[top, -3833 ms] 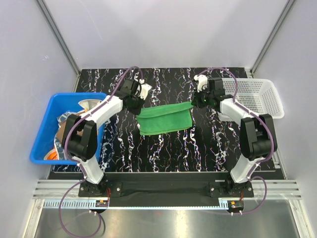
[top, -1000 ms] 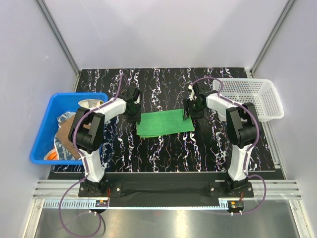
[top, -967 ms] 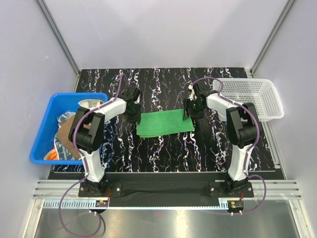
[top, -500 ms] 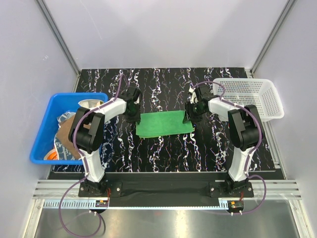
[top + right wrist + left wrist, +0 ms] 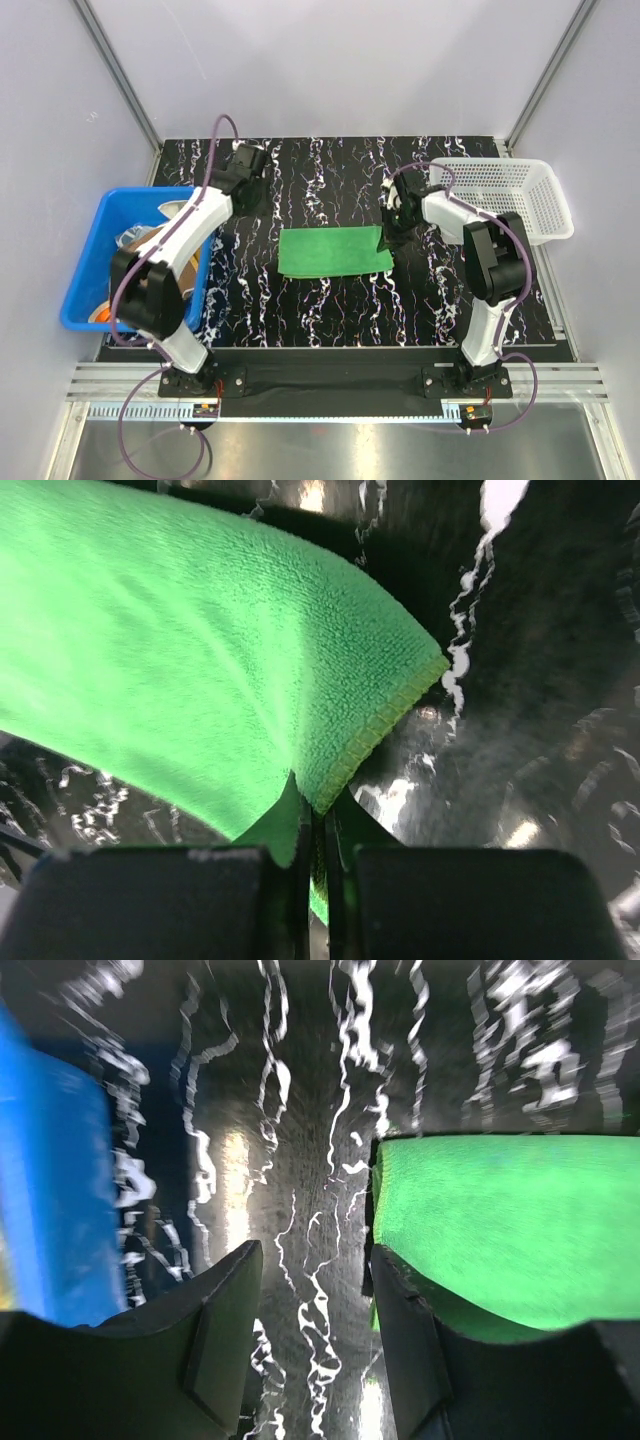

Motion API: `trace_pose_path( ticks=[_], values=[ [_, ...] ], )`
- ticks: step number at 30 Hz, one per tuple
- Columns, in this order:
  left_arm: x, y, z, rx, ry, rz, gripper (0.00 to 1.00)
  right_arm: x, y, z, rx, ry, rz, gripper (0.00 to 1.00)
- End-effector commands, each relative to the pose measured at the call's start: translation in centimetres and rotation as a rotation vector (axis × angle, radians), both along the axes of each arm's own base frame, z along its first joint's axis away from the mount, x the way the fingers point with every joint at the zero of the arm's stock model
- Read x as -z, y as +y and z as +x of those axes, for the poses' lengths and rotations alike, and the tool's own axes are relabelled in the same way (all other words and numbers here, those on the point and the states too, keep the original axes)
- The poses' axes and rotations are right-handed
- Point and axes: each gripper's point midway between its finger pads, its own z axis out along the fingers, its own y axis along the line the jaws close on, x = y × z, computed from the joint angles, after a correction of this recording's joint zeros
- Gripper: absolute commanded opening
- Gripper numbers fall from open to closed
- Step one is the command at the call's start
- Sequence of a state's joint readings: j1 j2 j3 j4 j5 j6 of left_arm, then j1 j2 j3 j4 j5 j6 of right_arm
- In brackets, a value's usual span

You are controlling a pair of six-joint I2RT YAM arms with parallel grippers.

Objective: Fold and stack the towels
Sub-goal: Neatly place the folded towel into the bin

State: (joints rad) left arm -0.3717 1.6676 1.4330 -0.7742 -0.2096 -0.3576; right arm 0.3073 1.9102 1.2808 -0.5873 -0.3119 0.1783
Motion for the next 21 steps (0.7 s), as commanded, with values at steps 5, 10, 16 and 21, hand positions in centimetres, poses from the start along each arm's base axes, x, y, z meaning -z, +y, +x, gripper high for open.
trace_pose_path(
  ticks=[5,10,16,21],
  values=[
    [-2.2,-0.1,-2.4,0.085,-0.062,-0.044,0.53,-8.1,-3.3,3.0,0.051,-0.081,-0.063,0.00],
    [-2.0,-1.8,-3.2,0.147,-0.043,-0.021,0.54,-10.5,-6.5,4.2,0.077,-0.074,-0.092,0.00],
    [-1.8,-2.4,-3.1,0.158,-0.045,-0.034,0.55,-15.0,-9.4,5.6,0.112,-0.128,-0.078,0.00],
    [-1.4,-2.3,-3.1,0.159,-0.030,-0.024,0.55,-16.9,-12.7,5.6,0.163,-0.118,-0.113,0.00]
  ],
)
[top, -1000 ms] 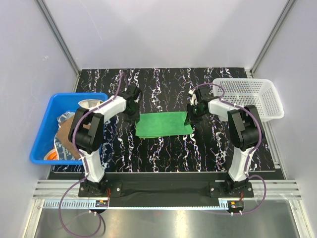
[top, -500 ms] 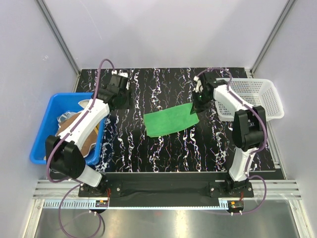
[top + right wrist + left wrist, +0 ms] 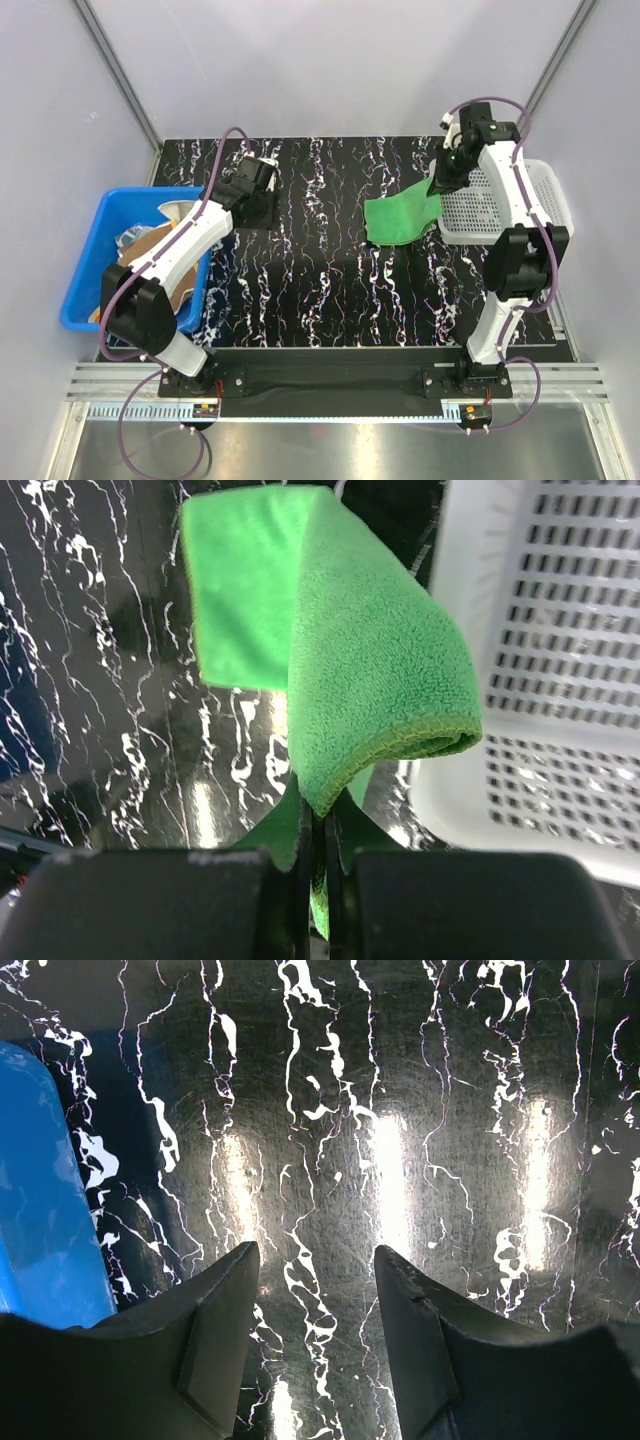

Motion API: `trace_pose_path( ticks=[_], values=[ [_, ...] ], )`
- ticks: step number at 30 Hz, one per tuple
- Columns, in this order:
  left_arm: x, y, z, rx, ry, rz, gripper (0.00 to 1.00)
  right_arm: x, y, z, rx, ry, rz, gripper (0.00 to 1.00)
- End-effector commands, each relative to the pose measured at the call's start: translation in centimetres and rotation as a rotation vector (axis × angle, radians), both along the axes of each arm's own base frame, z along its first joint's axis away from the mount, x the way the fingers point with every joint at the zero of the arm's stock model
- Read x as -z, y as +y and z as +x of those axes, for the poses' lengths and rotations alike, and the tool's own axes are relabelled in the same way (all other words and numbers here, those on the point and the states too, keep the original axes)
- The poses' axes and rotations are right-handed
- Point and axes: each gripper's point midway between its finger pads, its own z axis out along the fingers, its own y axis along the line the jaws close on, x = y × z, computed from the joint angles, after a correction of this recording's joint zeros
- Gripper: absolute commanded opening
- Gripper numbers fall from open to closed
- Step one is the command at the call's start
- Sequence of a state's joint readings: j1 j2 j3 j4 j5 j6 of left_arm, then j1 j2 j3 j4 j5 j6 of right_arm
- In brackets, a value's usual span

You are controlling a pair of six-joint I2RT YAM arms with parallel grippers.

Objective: Fold and stack the towels
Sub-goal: Neatly place the folded towel into the bin

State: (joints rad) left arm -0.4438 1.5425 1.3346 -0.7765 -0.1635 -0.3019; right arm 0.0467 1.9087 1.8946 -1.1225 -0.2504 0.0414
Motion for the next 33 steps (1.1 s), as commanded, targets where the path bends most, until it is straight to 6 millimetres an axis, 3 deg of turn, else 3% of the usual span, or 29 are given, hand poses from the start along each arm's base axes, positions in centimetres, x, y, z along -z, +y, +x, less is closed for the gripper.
trace_pose_path(
  ticks=[1,6,10,14,20,33],
  values=[
    [-0.4,-0.3,0.6,0.016,-0.021,-0.010,0.55,-2.6,-2.1,-0.7,-0.013,-0.009,-0.035,0.00],
    [-0.3,-0.1,0.8,0.011,-0.024,0.003,0.55,-5.9,-6.5,0.8,0.084,-0.081,-0.031,0.00],
    [0.0,0.1,0.8,0.010,-0.015,0.016,0.55,-6.9,-10.0,1.3,0.171,-0.110,-0.048,0.00],
    [0.2,0.0,0.8,0.016,-0.009,0.020,0.55,-5.2,-14.6,1.4,0.251,-0.077,-0.089,0.00],
    [0.2,-1.3,0.4,0.054,-0.014,-0.013,0.55,-3.2,-19.8,1.9,0.329,-0.042,-0.120,0.00],
    [-1.4,-2.9,0.6,0.097,-0.050,-0.051,0.56,0.7,-26.2,4.2,0.355,-0.022,-0.170,0.00]
  ],
)
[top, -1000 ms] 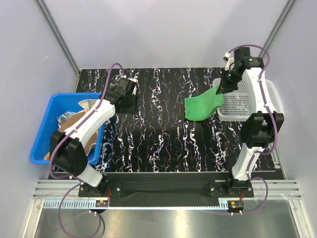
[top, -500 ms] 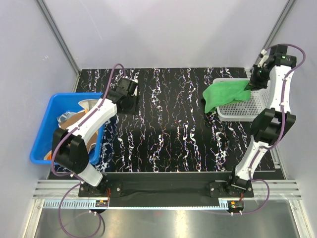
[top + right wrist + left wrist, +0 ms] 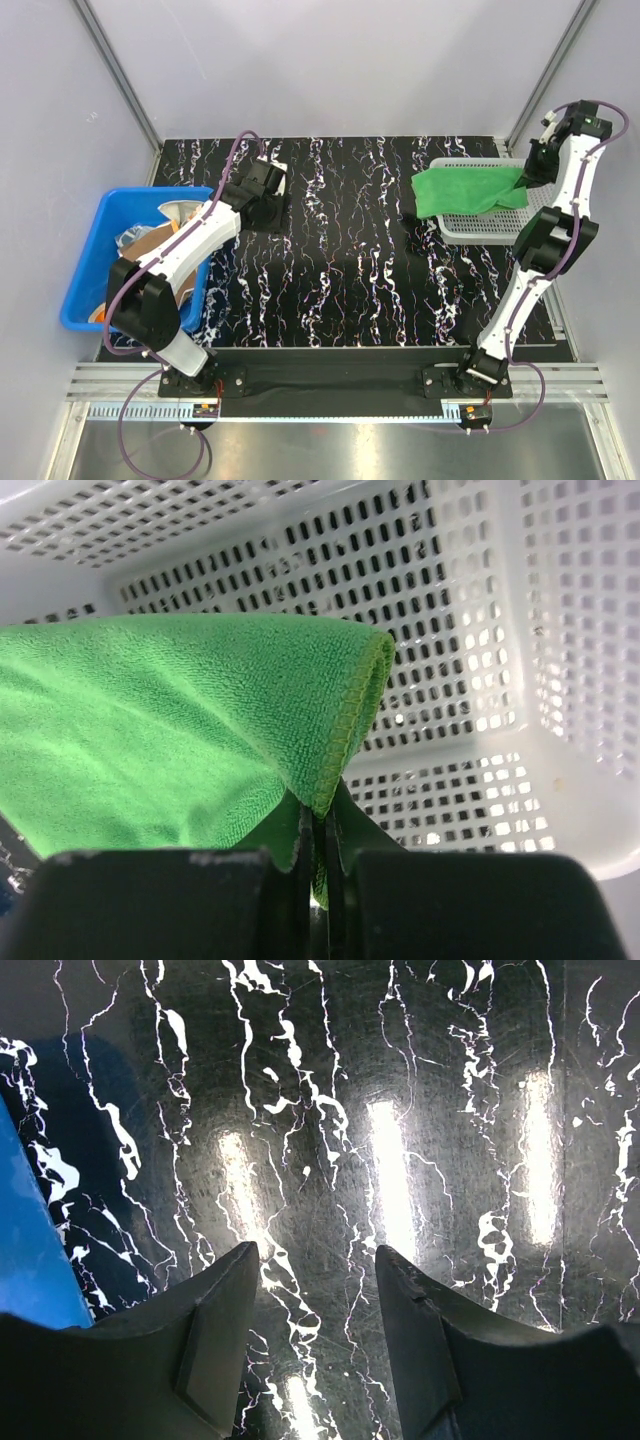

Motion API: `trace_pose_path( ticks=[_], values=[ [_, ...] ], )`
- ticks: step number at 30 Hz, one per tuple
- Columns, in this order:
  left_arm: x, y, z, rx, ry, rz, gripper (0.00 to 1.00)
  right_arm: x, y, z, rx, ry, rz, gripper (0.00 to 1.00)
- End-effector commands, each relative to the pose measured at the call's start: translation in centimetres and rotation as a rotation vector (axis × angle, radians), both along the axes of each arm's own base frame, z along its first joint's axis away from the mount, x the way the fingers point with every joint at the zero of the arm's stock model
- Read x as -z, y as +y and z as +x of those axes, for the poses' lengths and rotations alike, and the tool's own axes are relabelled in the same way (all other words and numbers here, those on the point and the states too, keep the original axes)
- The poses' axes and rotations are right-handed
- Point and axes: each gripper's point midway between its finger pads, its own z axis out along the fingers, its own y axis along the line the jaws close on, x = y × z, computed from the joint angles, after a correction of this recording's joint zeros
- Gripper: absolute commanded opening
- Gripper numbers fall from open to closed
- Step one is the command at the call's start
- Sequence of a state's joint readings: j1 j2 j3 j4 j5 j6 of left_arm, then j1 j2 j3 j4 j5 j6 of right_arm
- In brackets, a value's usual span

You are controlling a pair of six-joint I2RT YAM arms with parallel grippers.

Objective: Fold and stack the towels
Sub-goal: Neatly place the folded towel into the bin

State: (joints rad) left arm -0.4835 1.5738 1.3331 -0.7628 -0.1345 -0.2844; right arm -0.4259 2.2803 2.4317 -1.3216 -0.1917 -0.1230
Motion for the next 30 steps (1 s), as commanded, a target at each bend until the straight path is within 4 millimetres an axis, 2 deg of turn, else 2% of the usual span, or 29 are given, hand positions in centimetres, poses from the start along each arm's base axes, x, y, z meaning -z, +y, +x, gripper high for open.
trace_pose_path(
  ticks=[1,4,9,12,13,14,18,24,25,27,28,29,30],
  values=[
    [-2.6,-1.0,1.1,0.027,-0.076,-0.053,0.56,0.2,-2.7,0.6,0.002,-0.016,-0.057,0.00],
    [-3.2,-1.0,1.3,0.024,-0.089,-0.058,0.56,1.5,-3.5,0.8,0.004,0.006,-0.063,0.00],
    [-4.0,-1.3,1.4,0.034,-0.101,-0.071,0.56,2.3,-4.3,1.5,-0.017,-0.009,-0.081,0.03],
    [-4.8,-1.2,1.6,0.037,-0.111,-0.063,0.56,2.6,-5.5,2.3,-0.050,-0.035,-0.143,0.08],
    [-5.0,-1.2,1.7,0.035,-0.116,-0.062,0.56,2.6,-6.0,2.9,-0.065,-0.054,-0.170,0.12],
    [-5.0,-1.2,1.8,0.035,-0.120,-0.062,0.57,2.8,-6.3,3.0,-0.068,-0.055,-0.183,0.24],
    [-4.6,-1.3,1.7,0.031,-0.107,-0.061,0.57,2.8,-7.6,3.1,-0.054,-0.045,-0.249,0.40],
    [-5.5,-0.8,1.6,0.016,-0.133,-0.052,0.57,0.6,-6.1,3.5,-0.040,-0.096,-0.230,0.50],
    [-6.0,-0.7,1.5,0.015,-0.147,-0.060,0.57,-0.2,-5.3,3.8,-0.049,-0.118,-0.228,0.49],
    [-6.5,-0.8,1.4,0.013,-0.159,-0.074,0.57,0.4,-3.7,4.0,-0.063,-0.125,-0.184,0.47],
    [-6.7,-0.8,1.4,0.011,-0.166,-0.080,0.57,-0.1,-2.5,4.8,-0.062,-0.168,-0.148,0.42],
    [-6.9,-0.9,1.3,0.013,-0.166,-0.087,0.57,1.1,-0.5,4.9,-0.086,-0.150,-0.104,0.39],
    [-6.9,-0.9,1.2,0.012,-0.166,-0.089,0.57,1.5,0.7,5.1,-0.096,-0.152,-0.077,0.34]
  ],
)
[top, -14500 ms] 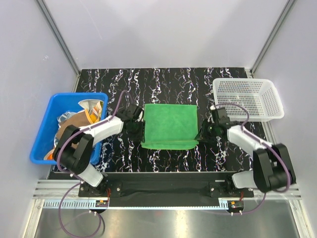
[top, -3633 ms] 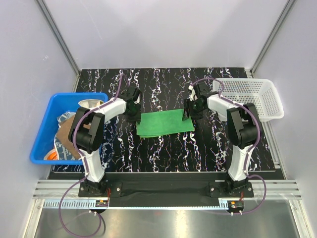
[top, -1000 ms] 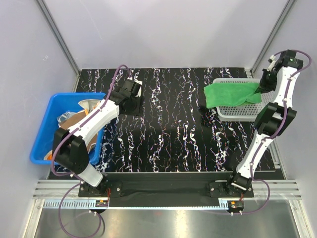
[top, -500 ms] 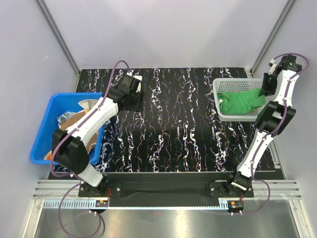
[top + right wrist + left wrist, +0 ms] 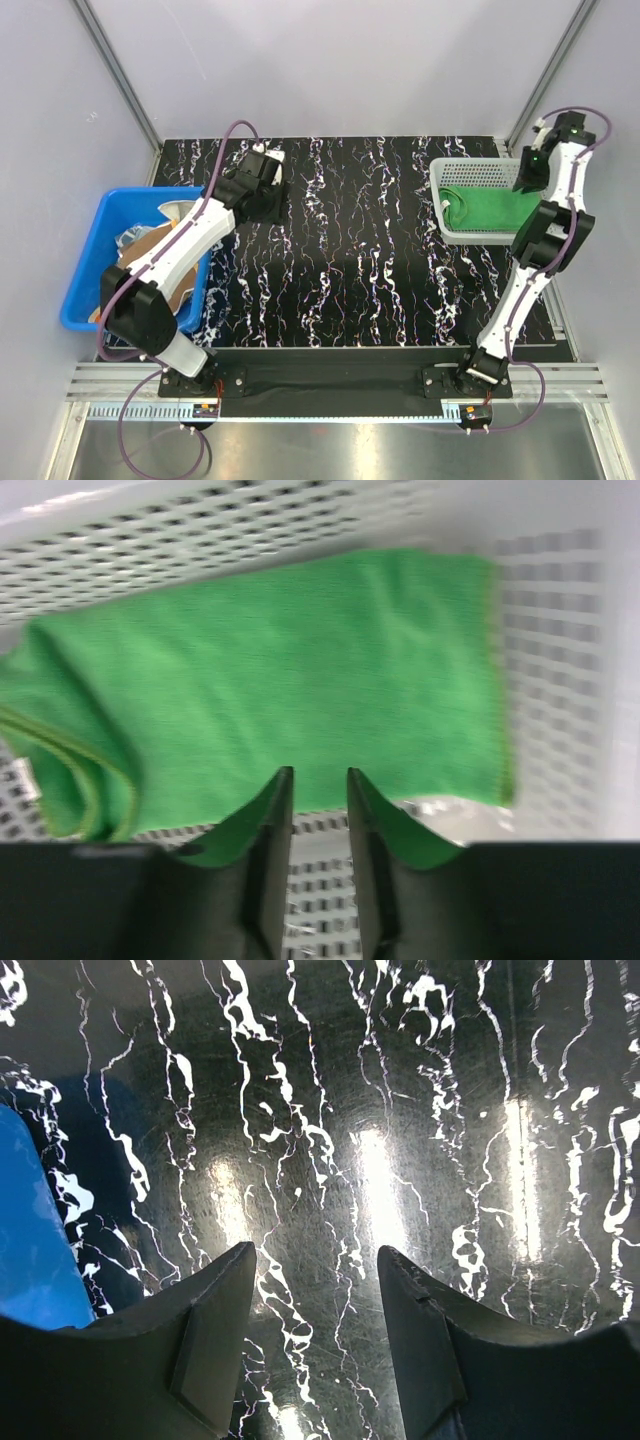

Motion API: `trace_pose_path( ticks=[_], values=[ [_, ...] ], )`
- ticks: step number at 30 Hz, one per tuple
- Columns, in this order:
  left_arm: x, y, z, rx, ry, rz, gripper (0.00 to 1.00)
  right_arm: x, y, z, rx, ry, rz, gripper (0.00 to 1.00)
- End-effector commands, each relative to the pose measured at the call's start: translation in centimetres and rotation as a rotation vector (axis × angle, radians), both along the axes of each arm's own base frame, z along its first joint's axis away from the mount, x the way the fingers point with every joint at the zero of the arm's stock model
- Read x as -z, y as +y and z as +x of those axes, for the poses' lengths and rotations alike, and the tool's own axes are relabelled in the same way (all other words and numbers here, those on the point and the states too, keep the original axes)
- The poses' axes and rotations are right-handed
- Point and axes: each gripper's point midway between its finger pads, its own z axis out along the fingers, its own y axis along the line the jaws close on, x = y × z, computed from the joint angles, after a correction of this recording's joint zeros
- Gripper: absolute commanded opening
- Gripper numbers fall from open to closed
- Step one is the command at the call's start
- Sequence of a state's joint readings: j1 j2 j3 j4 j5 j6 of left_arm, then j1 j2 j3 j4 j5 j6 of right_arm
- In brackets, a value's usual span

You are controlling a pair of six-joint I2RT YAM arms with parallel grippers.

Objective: Fold and stack the towels
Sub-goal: Neatly place the folded towel into the bin

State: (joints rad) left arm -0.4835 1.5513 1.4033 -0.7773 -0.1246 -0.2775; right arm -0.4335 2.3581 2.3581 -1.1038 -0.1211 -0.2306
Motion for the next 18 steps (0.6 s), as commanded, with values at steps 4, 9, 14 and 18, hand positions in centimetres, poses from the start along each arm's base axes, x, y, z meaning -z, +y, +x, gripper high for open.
trace_pose_path(
  ticks=[4,9,14,18],
  values=[
    [-3.8,-0.1,0.1,-0.004,-0.114,-0.060,0.57,-1.3,9.0,3.1,-0.079,-0.110,0.129,0.20],
    [-3.8,0.2,-0.2,0.002,-0.115,-0.050,0.57,0.8,11.3,3.1,-0.093,-0.050,0.154,0.15],
    [-4.6,0.2,-0.3,0.010,-0.141,-0.058,0.57,2.3,11.0,2.4,-0.069,-0.022,0.130,0.10],
    [-4.5,-0.1,-0.3,0.021,-0.137,-0.070,0.57,3.3,10.8,1.9,-0.062,-0.008,0.121,0.03]
  ],
)
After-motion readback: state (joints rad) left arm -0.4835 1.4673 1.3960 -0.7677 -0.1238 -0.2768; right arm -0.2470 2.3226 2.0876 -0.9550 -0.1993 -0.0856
